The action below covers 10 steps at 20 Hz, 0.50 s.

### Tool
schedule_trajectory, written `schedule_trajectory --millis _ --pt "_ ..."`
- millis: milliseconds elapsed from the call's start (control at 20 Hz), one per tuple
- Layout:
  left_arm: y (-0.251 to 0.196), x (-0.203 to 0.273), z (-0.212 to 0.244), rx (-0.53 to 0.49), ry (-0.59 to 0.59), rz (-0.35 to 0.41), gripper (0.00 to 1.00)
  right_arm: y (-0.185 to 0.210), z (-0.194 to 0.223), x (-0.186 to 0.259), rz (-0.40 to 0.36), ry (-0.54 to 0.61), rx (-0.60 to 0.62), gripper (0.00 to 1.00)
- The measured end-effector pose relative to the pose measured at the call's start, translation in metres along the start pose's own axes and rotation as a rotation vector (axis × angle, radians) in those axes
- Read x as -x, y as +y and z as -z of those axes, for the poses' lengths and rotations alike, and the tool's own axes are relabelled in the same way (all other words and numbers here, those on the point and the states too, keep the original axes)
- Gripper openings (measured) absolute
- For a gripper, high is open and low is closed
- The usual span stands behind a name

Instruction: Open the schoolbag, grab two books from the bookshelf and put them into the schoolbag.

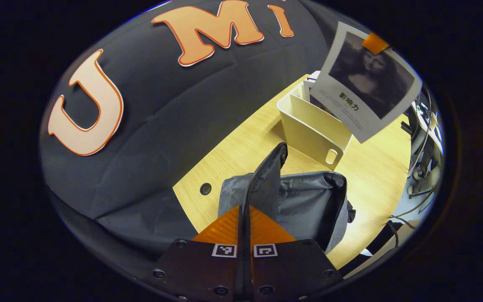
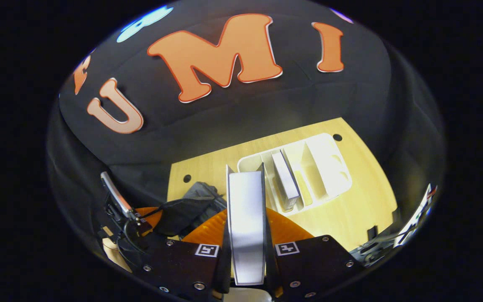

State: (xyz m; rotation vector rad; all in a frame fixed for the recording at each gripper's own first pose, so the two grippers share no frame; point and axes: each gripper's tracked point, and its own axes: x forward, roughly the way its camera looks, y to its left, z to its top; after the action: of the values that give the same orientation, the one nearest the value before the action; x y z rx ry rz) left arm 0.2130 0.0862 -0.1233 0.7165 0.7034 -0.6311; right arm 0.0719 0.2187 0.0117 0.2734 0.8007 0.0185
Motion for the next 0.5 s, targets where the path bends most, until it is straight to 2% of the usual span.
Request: schedule_trajectory --millis 100,350,500 --pt "-0.001 0.001 0.0 -0.001 -0.003 0.0 0.01 -0.003 0.028 0.0 -0.066 0.006 -0.088 0.34" --pt "0.002 0.006 -0.004 -0.003 0.002 -0.012 0.01 0.017 0.101 -0.036 -0.254 0.055 -0.325 0.33" --pt "0.003 0.009 -0.001 0.005 0.004 -0.015 0.01 0.027 0.124 -0.07 -0.336 0.063 -0.491 0.33"
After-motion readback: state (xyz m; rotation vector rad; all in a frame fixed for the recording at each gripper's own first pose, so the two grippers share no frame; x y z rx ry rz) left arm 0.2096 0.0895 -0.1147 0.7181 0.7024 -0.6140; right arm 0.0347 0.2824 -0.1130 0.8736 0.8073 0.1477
